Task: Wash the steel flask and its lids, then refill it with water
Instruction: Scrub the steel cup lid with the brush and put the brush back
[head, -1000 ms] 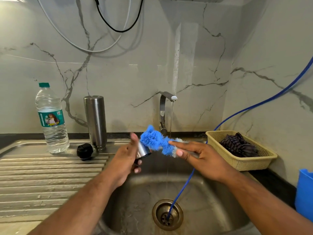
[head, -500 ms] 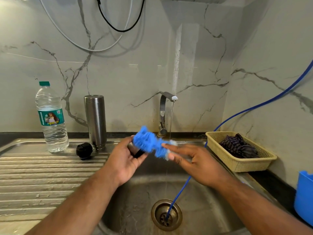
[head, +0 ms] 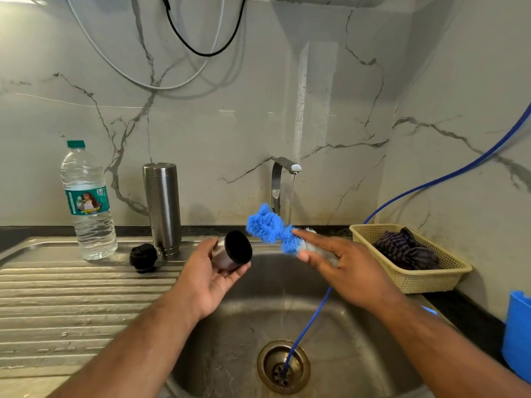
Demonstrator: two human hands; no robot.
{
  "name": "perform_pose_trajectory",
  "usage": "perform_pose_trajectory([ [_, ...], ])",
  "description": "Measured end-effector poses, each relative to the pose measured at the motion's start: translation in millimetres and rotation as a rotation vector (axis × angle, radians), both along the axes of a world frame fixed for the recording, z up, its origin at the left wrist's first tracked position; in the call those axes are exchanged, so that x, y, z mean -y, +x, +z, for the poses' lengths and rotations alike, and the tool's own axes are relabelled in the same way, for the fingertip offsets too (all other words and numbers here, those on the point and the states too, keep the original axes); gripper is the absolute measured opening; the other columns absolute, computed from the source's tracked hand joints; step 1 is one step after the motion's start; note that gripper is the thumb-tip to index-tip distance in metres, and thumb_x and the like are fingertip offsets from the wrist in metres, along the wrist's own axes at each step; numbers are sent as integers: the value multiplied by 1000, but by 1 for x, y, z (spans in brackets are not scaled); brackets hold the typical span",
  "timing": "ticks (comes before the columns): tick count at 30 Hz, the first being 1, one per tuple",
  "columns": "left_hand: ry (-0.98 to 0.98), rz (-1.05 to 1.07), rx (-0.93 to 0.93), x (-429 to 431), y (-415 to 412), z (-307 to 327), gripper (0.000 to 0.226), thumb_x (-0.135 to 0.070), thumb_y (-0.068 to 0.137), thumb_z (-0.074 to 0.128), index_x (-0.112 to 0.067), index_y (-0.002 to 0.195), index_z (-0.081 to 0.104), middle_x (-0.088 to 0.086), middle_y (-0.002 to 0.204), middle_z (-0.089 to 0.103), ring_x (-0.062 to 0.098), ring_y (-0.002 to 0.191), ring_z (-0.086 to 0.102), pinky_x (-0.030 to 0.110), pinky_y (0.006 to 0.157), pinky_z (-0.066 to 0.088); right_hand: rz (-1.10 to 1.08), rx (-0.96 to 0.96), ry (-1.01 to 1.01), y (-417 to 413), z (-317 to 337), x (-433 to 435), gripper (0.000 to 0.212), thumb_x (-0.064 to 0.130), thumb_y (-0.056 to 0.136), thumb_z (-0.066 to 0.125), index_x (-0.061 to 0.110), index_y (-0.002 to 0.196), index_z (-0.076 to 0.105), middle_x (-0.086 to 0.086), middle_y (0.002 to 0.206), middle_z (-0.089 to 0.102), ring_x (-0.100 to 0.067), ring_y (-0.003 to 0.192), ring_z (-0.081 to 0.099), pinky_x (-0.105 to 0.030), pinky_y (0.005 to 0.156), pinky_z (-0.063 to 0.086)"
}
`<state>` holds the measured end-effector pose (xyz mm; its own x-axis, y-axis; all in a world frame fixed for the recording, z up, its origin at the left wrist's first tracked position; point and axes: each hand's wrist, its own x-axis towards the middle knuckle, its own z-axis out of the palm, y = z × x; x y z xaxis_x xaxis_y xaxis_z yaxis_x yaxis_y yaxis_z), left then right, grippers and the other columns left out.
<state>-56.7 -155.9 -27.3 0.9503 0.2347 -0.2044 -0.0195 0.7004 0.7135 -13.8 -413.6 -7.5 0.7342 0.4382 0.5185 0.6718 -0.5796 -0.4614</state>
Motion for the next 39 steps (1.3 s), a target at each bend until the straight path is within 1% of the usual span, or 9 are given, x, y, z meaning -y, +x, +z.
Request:
perform_pose_trajectory([
  [4,185,43,-7,-5,-1,-2,43,-40,104,53,-6,130,57,26,112,68,32,89,68,37,62,58,23,100,-235,0,0,3,59,76,84,56,78,137,30,23,129,64,1,111,58,-30,89,55],
  [9,907,-72,-56,-9,-3,-15,94,-100,71,38,-27,121,69,11,89,74,16,65,56,30,58,51,17,342,-550,2,-1,3,50,69,93,34,74,142,28,18,107,58,-2,88,54,-22,59,41],
  [15,847,-204,48,-6,-4,-8,53,-67,94,50,-26,124,63,19,100,74,11,54,49,23,43,39,-140,366,-490,-2,-7,-3,52,70,97,25,60,147,35,18,109,69,-7,96,64,-32,65,54],
  [20,1102,-182,175,-1,-6,-10,22,-48,99,57,-37,118,61,8,119,63,20,82,57,27,66,49,-194,144,-467,-11,-7,-11,47,68,100,39,56,145,41,15,114,72,-7,100,64,-35,79,58],
  [26,710,-79,10,4,-9,-7,44,-57,95,57,-20,118,66,12,117,72,31,107,64,42,81,52,-43,479,-503,-6,-8,-9,45,60,99,36,56,143,46,14,88,60,-9,77,58,-29,53,43],
  [29,576,-309,-107,1,-13,-6,61,-64,93,55,-11,119,69,19,105,76,24,83,67,33,66,53,4,695,-447,-3,-10,-8,40,51,98,44,50,135,59,6,85,60,-15,70,57,-29,50,38],
  [33,671,-372,-49,4,-12,-1,55,-61,96,53,-13,122,65,20,99,71,12,57,51,22,47,42,-110,464,-405,-8,-13,-10,41,58,101,40,56,140,49,11,83,64,-11,77,63,-29,54,47],
  [36,919,-319,106,4,-8,-1,35,-47,95,63,-22,119,64,20,115,67,23,77,62,29,62,48,-181,175,-334,-9,-14,-14,41,66,100,41,60,140,45,16,104,74,-7,93,66,-33,72,56],
  [39,848,-259,130,3,-9,-6,34,-42,87,70,-20,114,67,16,119,69,36,106,67,39,80,55,-115,150,-356,-7,-16,-14,40,66,99,43,63,139,45,20,111,73,-4,98,65,-31,76,55],
])
